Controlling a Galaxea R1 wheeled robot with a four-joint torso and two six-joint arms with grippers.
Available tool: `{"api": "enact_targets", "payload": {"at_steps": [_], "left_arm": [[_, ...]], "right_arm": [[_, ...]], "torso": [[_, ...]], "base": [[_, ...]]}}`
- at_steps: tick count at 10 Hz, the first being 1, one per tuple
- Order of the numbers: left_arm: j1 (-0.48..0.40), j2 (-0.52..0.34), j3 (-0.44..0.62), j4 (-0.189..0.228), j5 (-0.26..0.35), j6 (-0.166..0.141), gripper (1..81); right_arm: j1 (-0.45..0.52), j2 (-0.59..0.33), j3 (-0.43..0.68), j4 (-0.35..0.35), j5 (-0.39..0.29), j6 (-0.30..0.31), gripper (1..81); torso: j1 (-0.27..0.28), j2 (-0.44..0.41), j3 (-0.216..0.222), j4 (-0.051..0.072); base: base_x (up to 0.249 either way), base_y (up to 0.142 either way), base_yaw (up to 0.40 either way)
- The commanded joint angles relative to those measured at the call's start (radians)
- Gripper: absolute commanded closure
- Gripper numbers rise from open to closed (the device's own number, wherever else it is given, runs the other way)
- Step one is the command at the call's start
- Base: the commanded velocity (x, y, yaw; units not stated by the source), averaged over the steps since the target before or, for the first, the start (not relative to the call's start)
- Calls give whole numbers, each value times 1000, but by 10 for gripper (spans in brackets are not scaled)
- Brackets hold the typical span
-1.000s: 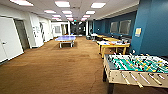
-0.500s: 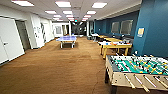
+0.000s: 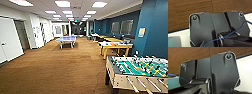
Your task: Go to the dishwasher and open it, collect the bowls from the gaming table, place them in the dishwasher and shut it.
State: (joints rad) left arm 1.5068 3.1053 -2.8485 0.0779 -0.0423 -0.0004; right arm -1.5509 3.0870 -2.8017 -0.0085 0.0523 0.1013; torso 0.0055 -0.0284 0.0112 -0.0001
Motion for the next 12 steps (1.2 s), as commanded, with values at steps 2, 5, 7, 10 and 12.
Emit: {"api": "enact_targets", "payload": {"at_steps": [2,5,7,10,12], "left_arm": [[-58,0,-5,-1,47,2,10],[-58,1,-5,-1,47,2,10],[-58,4,-5,-1,47,2,10],[-59,4,-5,-1,47,2,10],[-58,4,-5,-1,47,2,10]], "right_arm": [[53,8,4,-7,-52,-3,10],[54,8,4,-7,-52,-3,10],[50,6,4,-7,-51,-3,10],[48,6,4,-7,-48,-3,10],[48,8,4,-7,-48,-3,10]], "torso": [[1,1,0,0],[-2,-1,0,0],[-1,0,0,0],[-1,0,0,0],[-1,0,0,0]], "base": [[134,0,0],[135,0,0],[136,0,0],[137,0,0],[137,0,0]]}}
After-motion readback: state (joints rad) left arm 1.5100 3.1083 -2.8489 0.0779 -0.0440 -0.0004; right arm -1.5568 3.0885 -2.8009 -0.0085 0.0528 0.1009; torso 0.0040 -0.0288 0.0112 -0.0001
